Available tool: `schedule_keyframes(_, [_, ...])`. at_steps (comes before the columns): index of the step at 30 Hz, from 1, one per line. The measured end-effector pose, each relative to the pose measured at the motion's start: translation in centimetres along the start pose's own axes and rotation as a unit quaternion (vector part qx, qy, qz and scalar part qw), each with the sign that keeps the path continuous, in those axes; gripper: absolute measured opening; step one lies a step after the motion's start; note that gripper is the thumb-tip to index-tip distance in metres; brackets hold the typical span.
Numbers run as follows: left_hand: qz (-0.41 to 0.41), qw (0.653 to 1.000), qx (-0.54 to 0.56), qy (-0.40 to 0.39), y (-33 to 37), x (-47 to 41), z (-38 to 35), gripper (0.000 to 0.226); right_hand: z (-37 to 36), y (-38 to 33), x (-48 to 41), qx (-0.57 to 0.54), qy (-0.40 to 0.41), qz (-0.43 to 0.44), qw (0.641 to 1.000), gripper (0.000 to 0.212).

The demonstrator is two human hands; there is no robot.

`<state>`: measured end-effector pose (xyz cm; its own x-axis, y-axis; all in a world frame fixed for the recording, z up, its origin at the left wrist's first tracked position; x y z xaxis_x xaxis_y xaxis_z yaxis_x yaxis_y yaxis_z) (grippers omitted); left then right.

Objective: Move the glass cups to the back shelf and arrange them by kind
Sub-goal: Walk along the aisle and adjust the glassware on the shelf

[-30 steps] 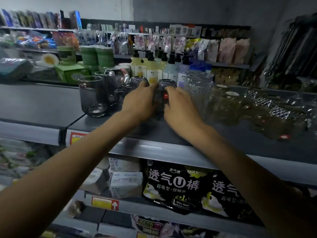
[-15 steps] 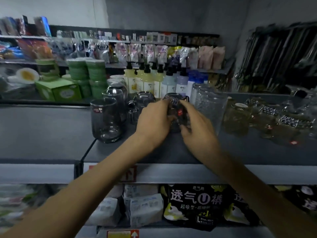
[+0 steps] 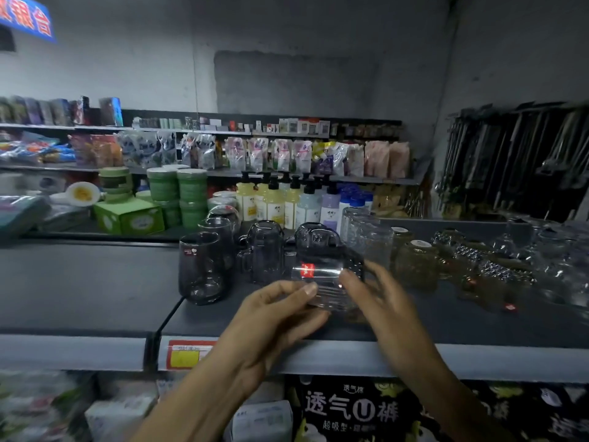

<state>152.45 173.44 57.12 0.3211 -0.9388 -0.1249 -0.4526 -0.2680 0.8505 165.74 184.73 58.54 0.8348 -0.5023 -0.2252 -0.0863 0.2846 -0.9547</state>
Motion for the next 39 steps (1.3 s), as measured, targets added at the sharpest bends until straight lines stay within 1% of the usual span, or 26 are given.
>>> schedule_keyframes(2, [0.004,1.000,-0.011,-0.009,-0.5,0.1,-0.3,0.025,0.5,-0.1,-0.2,-0.087,-0.013,-0.013,0.996,0.049])
schedule_keyframes(3, [0.009,1.000,-0.014,-0.014,-0.7,0.1,-0.3,0.024,0.8,-0.2,-0.1,-0.114,-0.014,-0.013,0.993,0.043])
schedule_keyframes(6, [0.022,0.998,-0.045,-0.030,-1.2,0.2,-0.2,0.026,1.4,-0.1,0.4,-0.144,-0.027,-0.003,0.989,0.040])
schedule_keyframes(8, [0.028,0.996,-0.082,-0.036,-1.3,0.6,-0.5,0.027,1.9,0.0,0.7,-0.111,-0.029,0.007,0.993,0.039])
schedule_keyframes(9, [0.024,0.993,-0.116,-0.027,-1.2,0.8,-0.6,0.032,2.2,-0.2,0.8,-0.079,-0.028,0.017,0.996,0.040])
schedule_keyframes(11, [-0.001,0.977,-0.213,0.017,-0.5,0.8,-0.6,0.051,2.8,-0.6,0.7,0.021,-0.039,0.048,0.998,0.049])
schedule_keyframes(12, [-0.019,0.962,-0.269,0.034,-0.1,0.6,-0.5,0.060,3.2,-1.0,0.6,0.099,-0.046,0.066,0.992,0.055])
schedule_keyframes(13, [-0.034,0.944,-0.325,0.041,0.3,0.3,-0.3,0.066,3.5,-1.6,0.4,0.189,-0.051,0.084,0.977,0.060])
schedule_keyframes(14, [-0.042,0.926,-0.372,0.038,0.6,-0.2,-0.1,0.069,3.9,-2.3,-0.1,0.281,-0.057,0.098,0.953,0.064])
schedule_keyframes(16, [-0.053,0.897,-0.436,0.039,0.7,-1.4,0.7,0.070,4.3,-4.1,-1.3,0.430,-0.090,0.094,0.894,0.075])
schedule_keyframes(17, [-0.062,0.881,-0.466,0.057,0.8,-2.0,1.1,0.067,4.5,-5.1,-2.1,0.476,-0.118,0.082,0.868,0.080])
schedule_keyframes(19, [-0.078,0.833,-0.537,0.106,1.3,-3.1,1.9,0.051,4.9,-6.7,-3.9,0.538,-0.173,0.064,0.823,0.084])
schedule_keyframes(20, [-0.079,0.817,-0.557,0.126,1.5,-3.5,2.3,0.044,4.9,-7.2,-4.9,0.564,-0.193,0.060,0.801,0.085])
schedule_keyframes(21, [-0.079,0.812,-0.562,0.136,1.7,-3.8,2.5,0.041,4.7,-7.6,-5.9,0.587,-0.207,0.060,0.780,0.085])
schedule_keyframes(22, [-0.077,0.812,-0.560,0.143,1.8,-4.2,2.8,0.041,4.5,-7.8,-6.9,0.606,-0.216,0.061,0.763,0.085])
schedule_keyframes(25, [-0.063,0.836,-0.523,0.152,1.5,-5.0,3.3,0.052,3.5,-7.7,-10.0,0.642,-0.244,0.059,0.724,0.086])
schedule_keyframes(29, [-0.048,0.853,-0.503,0.135,1.0,-5.9,3.0,0.067,3.0,-8.0,-12.9,0.669,-0.253,0.055,0.697,0.083])
schedule_keyframes(31, [-0.030,0.864,-0.486,0.128,1.3,-6.5,2.7,0.060,2.9,-8.2,-14.0,0.667,-0.260,0.051,0.697,0.082])
schedule_keyframes(32, [-0.025,0.870,-0.476,0.124,1.5,-6.8,2.5,0.050,2.8,-8.1,-14.5,0.662,-0.264,0.048,0.700,0.082])
schedule_keyframes(34, [-0.011,0.887,-0.444,0.129,1.7,-7.3,2.2,0.022,2.6,-7.7,-15.4,0.656,-0.272,0.036,0.703,0.082])
schedule_keyframes(35, [0.000,0.893,-0.430,0.132,1.7,-7.3,1.8,0.023,2.6,-7.4,-15.9,0.653,-0.273,0.029,0.706,0.083])
schedule_keyframes(36, [0.005,0.901,-0.413,0.132,1.6,-7.5,1.7,0.031,2.6,-7.1,-16.3,0.651,-0.273,0.024,0.707,0.083])
schedule_keyframes(39, [0.019,0.907,-0.400,0.128,1.1,-7.7,1.3,0.030,2.6,-6.2,-17.4,0.660,-0.274,0.004,0.699,0.082])
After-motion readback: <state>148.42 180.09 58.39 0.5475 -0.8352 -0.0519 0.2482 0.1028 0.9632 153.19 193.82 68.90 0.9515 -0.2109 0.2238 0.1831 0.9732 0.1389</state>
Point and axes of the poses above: each hand's wrist, its own x-axis away from the middle knuckle, its own z-axis out of the back of the hand, y = z × x, the point moved 2 cm from there along -x, towards the middle knuckle, and after that the axes turned 15 degrees about -y, right-handed, at the moved point
